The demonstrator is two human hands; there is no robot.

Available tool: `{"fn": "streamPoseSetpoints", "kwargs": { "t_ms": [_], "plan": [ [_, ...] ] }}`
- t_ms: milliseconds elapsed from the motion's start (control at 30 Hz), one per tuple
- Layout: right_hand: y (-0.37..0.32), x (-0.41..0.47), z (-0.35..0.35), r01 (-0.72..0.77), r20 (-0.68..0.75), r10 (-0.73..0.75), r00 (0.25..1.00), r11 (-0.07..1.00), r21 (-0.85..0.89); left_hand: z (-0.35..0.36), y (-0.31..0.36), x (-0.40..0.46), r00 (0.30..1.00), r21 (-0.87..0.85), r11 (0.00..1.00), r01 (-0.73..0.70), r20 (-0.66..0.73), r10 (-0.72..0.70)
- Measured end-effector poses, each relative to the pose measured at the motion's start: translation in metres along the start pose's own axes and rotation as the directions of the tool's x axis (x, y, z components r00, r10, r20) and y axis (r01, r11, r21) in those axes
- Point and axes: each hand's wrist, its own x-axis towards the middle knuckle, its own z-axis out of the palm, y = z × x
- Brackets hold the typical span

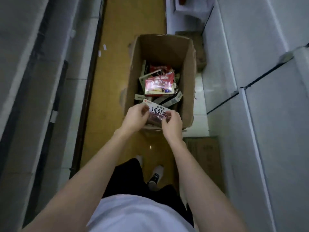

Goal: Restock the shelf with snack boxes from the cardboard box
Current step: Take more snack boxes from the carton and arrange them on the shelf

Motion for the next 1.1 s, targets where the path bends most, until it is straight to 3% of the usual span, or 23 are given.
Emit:
{"fn": "streamPoseSetpoints", "kwargs": {
  "t_ms": [467,600,733,833,967,1100],
  "plan": [
    [0.027,0.177,0.013,-0.275,0.030,0.277,0.960,0.959,-0.066,0.086,0.004,0.190,0.962,0.076,0.997,-0.017,0.275,-0.005],
    [0.035,0.208,0.024,-0.324,0.061,0.330,0.942,0.942,-0.089,0.098,0.006,0.219,0.960,0.238,0.966,-0.104,0.279,0.034],
    [0.039,0.243,0.034,-0.233,0.032,0.236,0.971,0.968,-0.094,0.110,0.000,0.252,0.946,0.392,0.914,-0.107,0.324,-0.028],
    [0.045,0.272,0.040,-0.279,0.051,0.285,0.957,0.956,-0.091,0.121,-0.012,0.269,0.911,0.500,0.854,-0.142,0.403,-0.084],
    [0.059,0.295,0.047,-0.332,0.136,0.359,0.923,0.925,-0.182,0.129,-0.025,0.278,0.916,0.537,0.826,-0.173,0.396,-0.066],
    [0.060,0.310,0.056,-0.354,0.185,0.358,0.915,0.934,-0.052,0.120,-0.025,0.277,0.954,0.569,0.821,-0.058,0.274,-0.122]
  ]
}}
